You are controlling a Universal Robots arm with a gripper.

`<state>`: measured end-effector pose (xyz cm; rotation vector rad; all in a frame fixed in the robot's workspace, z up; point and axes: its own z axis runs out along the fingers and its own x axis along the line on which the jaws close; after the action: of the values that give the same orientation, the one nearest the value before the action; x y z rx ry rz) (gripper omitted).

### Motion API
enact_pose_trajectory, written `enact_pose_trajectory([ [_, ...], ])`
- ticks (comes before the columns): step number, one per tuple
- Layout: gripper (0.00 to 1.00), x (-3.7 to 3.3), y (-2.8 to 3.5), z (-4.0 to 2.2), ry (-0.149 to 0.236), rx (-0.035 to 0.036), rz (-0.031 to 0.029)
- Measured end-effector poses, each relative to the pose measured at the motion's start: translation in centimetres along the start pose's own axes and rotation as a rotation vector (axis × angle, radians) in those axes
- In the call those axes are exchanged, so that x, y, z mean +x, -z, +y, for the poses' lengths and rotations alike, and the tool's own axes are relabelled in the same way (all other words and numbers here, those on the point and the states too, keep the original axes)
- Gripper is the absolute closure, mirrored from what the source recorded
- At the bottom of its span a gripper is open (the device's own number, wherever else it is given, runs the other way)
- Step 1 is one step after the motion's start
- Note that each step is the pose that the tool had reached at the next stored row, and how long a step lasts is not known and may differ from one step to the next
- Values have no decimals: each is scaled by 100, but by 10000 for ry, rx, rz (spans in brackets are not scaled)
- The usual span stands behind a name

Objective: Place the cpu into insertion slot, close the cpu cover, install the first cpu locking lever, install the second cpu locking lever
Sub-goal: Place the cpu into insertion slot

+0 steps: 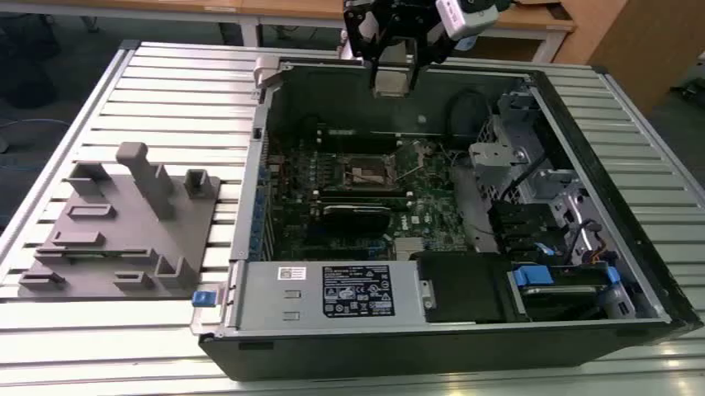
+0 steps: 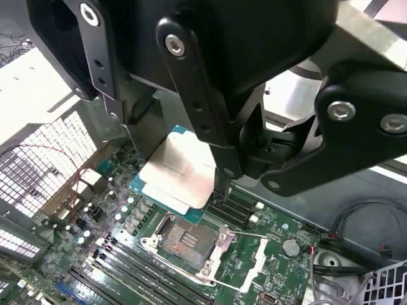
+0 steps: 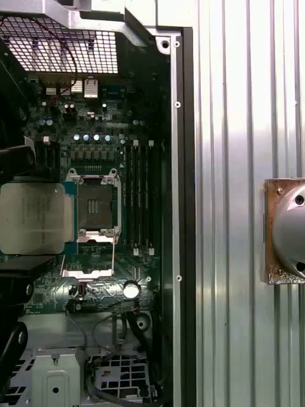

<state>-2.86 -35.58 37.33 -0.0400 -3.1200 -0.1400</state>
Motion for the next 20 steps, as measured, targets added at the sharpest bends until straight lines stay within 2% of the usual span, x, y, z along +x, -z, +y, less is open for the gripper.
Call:
enact_pose_trajectory([
  [6, 46, 0, 0, 0, 0, 1, 0],
  [11, 46, -1, -40, -3, 0, 0, 0],
  [20, 46, -2, -70, -6, 0, 1, 0],
])
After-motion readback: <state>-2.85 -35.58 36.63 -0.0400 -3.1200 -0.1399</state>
